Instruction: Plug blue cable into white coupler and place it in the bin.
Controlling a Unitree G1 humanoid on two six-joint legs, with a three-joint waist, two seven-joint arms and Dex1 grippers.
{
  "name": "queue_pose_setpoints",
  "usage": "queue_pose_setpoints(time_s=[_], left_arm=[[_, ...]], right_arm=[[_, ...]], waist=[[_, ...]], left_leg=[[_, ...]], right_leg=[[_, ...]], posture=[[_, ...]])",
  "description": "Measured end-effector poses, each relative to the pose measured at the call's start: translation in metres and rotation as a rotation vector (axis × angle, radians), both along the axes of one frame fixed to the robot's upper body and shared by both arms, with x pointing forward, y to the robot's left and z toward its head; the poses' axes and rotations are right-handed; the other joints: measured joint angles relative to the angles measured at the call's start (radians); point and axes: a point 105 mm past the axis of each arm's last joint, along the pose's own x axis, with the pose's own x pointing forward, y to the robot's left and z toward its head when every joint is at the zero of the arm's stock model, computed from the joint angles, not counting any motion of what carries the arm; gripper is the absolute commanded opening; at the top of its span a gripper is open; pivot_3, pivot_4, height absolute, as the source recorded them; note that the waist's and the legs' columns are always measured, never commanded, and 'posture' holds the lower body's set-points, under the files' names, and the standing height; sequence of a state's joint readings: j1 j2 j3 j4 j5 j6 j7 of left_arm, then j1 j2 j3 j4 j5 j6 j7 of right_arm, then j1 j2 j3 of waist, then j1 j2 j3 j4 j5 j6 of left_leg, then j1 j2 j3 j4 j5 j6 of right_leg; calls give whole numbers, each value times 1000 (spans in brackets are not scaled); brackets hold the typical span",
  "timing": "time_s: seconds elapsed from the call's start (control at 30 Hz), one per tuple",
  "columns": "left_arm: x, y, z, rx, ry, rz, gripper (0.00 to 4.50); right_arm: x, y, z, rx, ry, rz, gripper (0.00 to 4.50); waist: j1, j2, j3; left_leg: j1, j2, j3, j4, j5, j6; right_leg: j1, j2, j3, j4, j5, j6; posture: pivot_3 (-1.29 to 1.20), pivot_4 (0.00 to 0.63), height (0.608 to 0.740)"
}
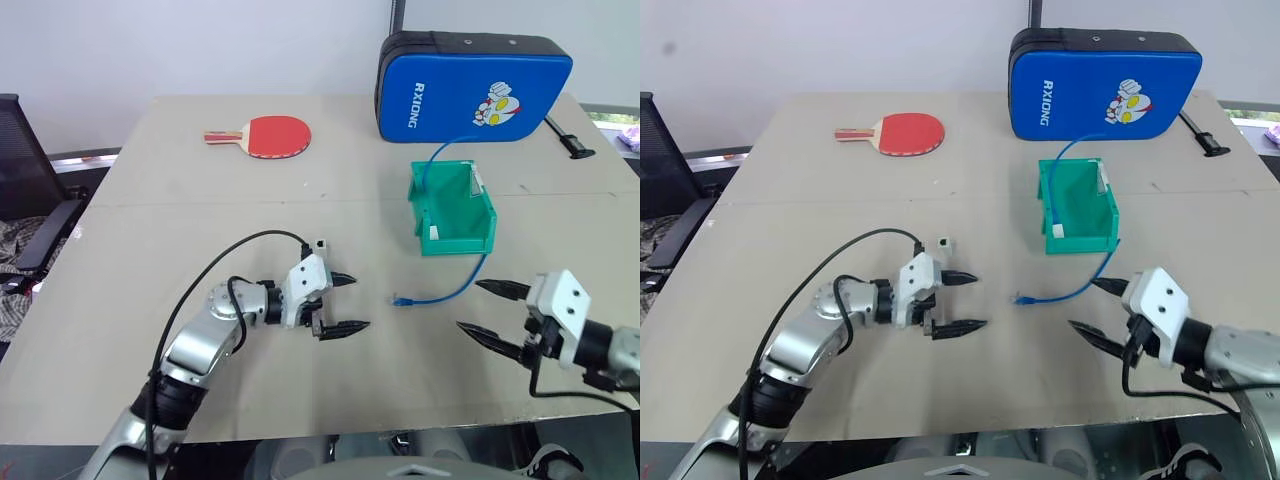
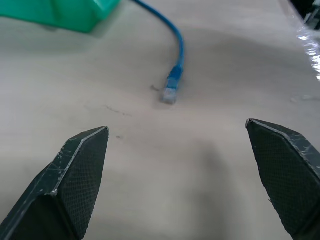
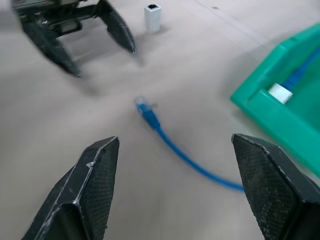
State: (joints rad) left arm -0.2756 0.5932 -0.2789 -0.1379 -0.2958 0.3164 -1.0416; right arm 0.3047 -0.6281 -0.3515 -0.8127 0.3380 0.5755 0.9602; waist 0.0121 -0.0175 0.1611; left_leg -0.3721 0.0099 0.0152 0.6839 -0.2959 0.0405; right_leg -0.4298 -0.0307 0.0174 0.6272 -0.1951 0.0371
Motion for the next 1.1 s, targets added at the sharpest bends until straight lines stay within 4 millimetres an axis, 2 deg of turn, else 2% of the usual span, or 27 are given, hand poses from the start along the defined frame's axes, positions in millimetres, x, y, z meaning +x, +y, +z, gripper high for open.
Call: queue_pose_setpoints(time_s=[0.23,0.53,0.63,0.77,0.8,0.9,1.1], left_arm=[[9,-10,-7,51,-2,-63,4500],[21,-42,-11,99,-42,-130,4500],[24,-49,-11,119,-53,-148,3745],[20,-50,-11,151,-55,-207,1819],[19,-51,-12,156,-57,-221,1552],[18,-52,-12,166,-62,-243,40],[15,-52,-10,150,-32,-262,40]], right_arm=[[-18,-6,-11,-12,5,-62,3490],[-31,-6,-15,-30,14,-99,3490],[-35,-6,-16,-33,22,-108,3554],[-36,-7,-17,-37,22,-127,3554],[-36,-6,-16,-38,15,-127,3554],[-35,-5,-13,-39,-3,-132,3554],[-30,3,-17,33,15,-160,3554]], waist=[[0,0,0],[3,0,0],[1,0,0],[0,0,0],[1,0,0],[1,0,0],[1,0,0]], left_leg=[[1,0,2,1,0,0],[-1,-2,1,1,0,0],[-1,-2,1,1,0,0],[0,-1,1,1,0,0],[0,-1,0,1,0,0],[0,-1,0,1,0,0],[-1,-1,0,1,0,0]], right_leg=[[0,0,2,0,-1,-1],[0,0,2,0,-1,-1],[0,0,2,0,-1,-1],[0,0,2,0,-1,-1],[0,0,2,0,-1,-1],[0,0,2,0,-1,-1],[0,0,2,0,-1,-1]], posture=[[0,150,740],[0,150,740],[0,150,740],[0,150,740],[0,150,740],[0,150,740],[0,150,740]])
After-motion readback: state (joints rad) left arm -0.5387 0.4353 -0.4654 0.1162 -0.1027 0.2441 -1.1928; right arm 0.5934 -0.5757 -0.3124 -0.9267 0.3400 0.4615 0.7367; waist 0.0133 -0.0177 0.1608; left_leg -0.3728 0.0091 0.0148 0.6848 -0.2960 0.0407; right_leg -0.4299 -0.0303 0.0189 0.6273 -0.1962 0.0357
